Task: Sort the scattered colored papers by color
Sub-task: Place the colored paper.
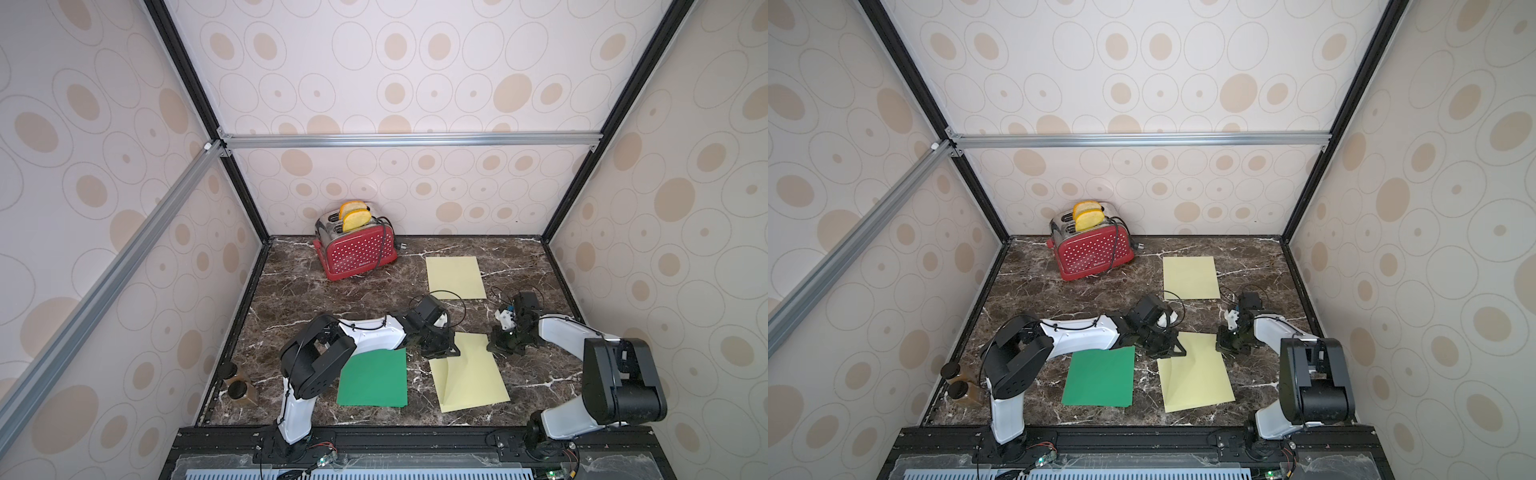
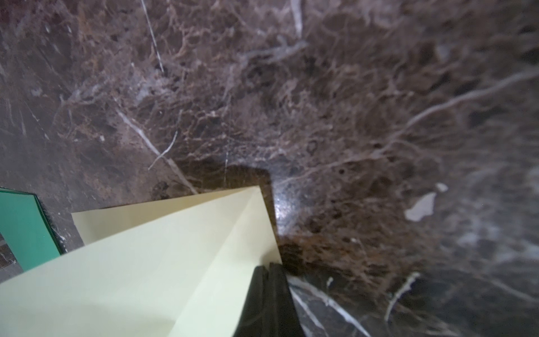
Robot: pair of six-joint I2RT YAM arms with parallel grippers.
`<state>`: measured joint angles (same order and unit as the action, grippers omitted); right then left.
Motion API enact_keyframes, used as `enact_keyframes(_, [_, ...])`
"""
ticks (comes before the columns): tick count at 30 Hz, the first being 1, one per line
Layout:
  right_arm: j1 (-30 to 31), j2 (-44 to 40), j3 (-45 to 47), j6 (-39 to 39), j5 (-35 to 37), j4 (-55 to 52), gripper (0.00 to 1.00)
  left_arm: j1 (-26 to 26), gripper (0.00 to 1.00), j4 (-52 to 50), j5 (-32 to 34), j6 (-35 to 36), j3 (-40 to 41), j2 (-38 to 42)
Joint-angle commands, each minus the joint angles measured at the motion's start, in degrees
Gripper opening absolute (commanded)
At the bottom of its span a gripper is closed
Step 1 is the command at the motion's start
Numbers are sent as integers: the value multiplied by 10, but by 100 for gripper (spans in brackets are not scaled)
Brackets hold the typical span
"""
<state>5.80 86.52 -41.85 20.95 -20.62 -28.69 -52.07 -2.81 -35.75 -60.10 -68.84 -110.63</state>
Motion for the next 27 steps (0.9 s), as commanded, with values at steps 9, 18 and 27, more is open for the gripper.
enact_keyframes(9, [2, 14, -5, -6, 13, -8, 0, 3, 51, -74, 19, 38, -36, -4])
enact_keyframes(18, [2, 16, -8, -9, 19, -13, 0, 3, 56, -440, 284, 176, -168, 28])
enact_keyframes(27, [2, 19, -11, -9, 23, -16, 0, -33, 31, -408, 279, 149, -117, 99])
